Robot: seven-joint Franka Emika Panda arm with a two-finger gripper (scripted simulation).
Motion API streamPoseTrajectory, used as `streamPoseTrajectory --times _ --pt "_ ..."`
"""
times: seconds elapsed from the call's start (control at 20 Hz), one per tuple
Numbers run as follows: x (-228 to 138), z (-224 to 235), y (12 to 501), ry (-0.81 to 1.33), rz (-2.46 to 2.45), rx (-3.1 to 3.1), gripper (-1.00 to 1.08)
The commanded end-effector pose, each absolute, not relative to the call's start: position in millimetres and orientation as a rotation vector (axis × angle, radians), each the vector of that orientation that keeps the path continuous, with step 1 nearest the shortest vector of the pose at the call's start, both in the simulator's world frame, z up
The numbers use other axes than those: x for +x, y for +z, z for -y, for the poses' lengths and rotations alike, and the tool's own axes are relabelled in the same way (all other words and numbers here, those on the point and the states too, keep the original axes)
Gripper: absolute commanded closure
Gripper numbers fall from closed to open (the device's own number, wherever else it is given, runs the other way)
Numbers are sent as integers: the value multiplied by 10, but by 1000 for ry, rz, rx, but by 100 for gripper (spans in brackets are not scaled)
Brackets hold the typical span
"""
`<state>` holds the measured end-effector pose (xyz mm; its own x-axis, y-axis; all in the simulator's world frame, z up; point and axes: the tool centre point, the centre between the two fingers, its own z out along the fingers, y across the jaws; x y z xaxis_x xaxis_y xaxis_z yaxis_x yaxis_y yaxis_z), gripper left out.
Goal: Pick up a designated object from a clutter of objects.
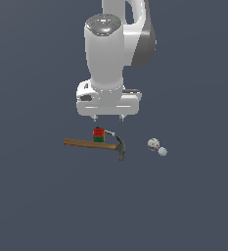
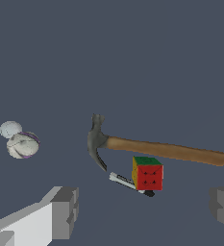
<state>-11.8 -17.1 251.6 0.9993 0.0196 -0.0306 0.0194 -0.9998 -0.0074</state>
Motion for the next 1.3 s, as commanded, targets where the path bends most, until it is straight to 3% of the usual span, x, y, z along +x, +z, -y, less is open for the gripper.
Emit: streamPoseTrajectory --times 0.0,0.65,1.25 --pt "-150 235 2334 44 25 -3133 -92" --pt "-547 618 1293 14 -14 -3134 -92" --pt "-851 783 862 1 -34 -3141 -92"
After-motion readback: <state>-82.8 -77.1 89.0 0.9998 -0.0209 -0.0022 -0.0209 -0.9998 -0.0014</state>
